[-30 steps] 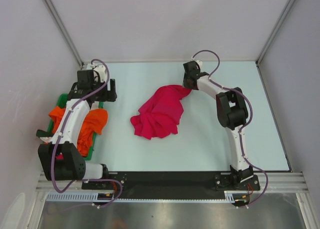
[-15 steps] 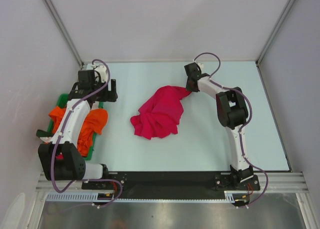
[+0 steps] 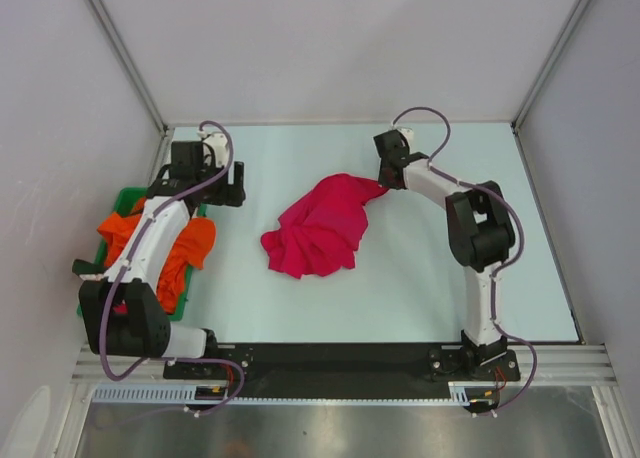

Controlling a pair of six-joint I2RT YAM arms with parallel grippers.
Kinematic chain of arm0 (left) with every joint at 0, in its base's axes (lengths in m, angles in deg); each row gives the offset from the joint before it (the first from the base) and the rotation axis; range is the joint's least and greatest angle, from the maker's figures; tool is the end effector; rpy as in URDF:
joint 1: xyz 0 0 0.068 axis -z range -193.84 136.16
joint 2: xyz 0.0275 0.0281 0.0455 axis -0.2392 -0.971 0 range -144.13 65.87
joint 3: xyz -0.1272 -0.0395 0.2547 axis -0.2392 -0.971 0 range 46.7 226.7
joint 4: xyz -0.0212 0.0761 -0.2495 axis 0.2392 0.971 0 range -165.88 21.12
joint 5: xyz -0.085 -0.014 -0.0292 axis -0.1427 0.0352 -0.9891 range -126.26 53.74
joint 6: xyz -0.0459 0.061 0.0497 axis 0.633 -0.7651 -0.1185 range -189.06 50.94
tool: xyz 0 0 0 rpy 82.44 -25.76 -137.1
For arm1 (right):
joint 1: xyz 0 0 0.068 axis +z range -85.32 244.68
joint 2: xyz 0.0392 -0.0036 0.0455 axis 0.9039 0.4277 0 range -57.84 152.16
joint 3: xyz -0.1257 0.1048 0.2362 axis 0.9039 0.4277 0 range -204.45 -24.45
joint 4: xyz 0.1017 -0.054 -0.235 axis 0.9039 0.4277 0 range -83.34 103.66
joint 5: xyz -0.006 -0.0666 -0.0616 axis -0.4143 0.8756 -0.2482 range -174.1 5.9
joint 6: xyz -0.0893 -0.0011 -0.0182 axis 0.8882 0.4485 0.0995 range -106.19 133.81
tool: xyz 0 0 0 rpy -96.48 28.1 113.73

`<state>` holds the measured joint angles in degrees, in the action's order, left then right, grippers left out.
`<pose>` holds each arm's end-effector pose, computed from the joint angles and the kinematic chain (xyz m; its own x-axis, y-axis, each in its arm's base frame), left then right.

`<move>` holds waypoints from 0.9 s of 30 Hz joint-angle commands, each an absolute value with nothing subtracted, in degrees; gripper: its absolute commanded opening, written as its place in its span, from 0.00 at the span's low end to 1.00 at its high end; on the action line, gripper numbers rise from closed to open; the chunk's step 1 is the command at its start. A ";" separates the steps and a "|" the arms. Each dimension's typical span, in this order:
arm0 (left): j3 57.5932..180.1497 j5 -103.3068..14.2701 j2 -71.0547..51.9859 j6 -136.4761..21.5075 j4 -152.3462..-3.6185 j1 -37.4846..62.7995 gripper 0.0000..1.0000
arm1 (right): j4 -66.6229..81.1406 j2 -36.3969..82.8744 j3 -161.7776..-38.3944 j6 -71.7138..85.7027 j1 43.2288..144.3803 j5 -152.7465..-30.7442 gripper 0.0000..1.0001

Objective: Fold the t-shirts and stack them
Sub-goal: Flatten out the tshirt

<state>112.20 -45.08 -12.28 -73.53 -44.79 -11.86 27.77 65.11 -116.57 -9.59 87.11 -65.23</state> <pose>0.3263 -0.0238 0.2845 -0.6776 0.1003 -0.7286 0.1981 0.9789 -0.0495 0.4781 0.1688 0.1543 -0.7381 0.1018 -0.6670 0.1268 0.9919 0.0111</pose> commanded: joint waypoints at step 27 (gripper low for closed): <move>122.65 -45.65 -28.37 -69.50 -45.38 3.21 0.80 | 36.81 18.97 -103.91 -2.36 87.09 -51.85 0.00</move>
<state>121.53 -41.86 -33.78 -70.47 -45.95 2.67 36.62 21.12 -103.50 -3.80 87.44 -53.28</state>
